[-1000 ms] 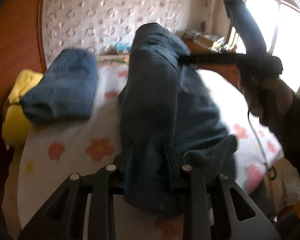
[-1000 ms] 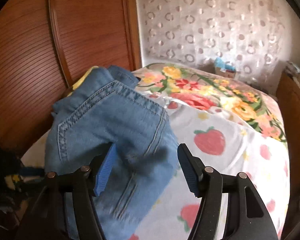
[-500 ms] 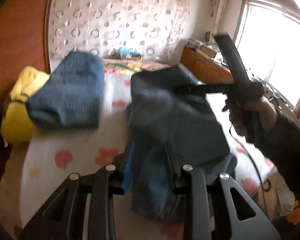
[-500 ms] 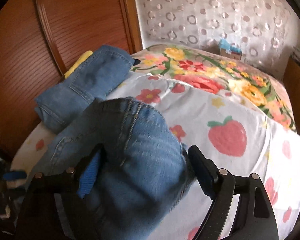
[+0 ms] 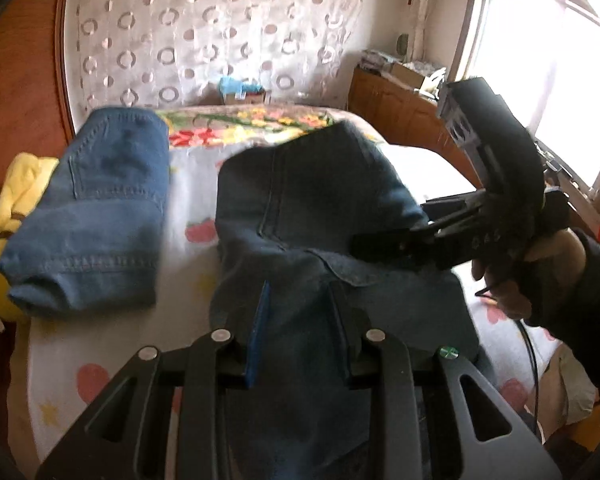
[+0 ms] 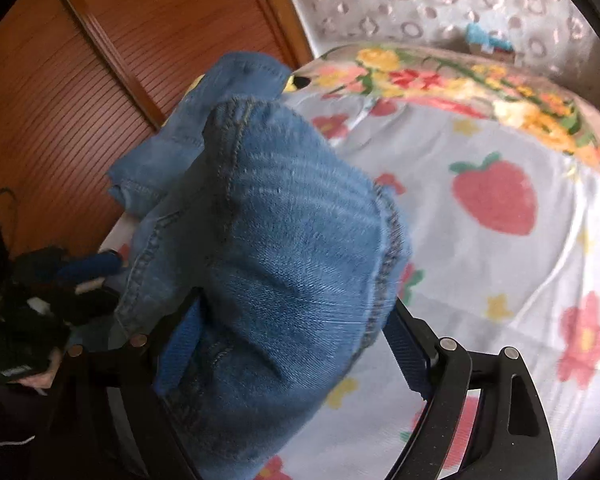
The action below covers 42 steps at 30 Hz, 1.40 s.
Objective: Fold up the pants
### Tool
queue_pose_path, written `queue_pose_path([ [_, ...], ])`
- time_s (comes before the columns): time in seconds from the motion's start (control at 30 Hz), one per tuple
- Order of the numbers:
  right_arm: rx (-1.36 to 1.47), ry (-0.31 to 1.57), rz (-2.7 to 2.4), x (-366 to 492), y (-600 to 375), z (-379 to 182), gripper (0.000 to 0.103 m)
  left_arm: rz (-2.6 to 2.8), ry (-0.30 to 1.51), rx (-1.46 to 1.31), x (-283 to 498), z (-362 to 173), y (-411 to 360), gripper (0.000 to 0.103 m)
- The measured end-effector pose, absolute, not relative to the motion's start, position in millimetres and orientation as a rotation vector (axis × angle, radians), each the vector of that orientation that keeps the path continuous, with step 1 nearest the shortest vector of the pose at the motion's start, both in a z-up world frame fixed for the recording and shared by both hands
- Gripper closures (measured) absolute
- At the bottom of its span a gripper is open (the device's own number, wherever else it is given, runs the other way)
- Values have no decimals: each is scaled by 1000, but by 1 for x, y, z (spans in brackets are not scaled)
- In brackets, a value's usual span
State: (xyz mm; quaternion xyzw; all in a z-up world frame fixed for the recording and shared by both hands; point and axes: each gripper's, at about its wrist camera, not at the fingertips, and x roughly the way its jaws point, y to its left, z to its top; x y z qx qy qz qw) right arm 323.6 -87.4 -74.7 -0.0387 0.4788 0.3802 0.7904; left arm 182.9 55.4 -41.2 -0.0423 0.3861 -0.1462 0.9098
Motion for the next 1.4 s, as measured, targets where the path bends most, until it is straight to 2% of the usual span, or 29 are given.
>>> queue_pose_path([
  [0.23, -11, 1087, 883, 327, -86, -86, 16, -296, 808, -116, 179, -50, 55, 75],
  [0.3, 18, 1096, 922, 324, -86, -84, 37, -291, 805, -114, 179, -50, 55, 75],
  [0.33, 23, 1097, 925, 324, -86, -83, 40, -290, 803, -116, 179, -49, 55, 75],
  [0.4, 0, 1091, 934, 320, -83, -78, 59, -290, 791, -124, 178, -47, 55, 75],
  [0.5, 27, 1069, 953, 315, -86, -59, 76, -294, 752, -138, 167, -34, 57, 75],
  [0.57, 42, 1033, 974, 309, -85, -38, 80, -298, 721, -142, 163, -21, 59, 75],
  [1.03, -80, 773, 1045, 286, 3, 114, 84, -215, 444, -180, 144, 76, 129, 75],
  [1.3, -8, 751, 1203, 316, 90, 143, 84, -81, 366, -185, 157, 104, 203, 75],
  [1.4, 101, 758, 1265, 346, 110, 134, 84, -42, 369, -175, 178, 103, 228, 75],
])
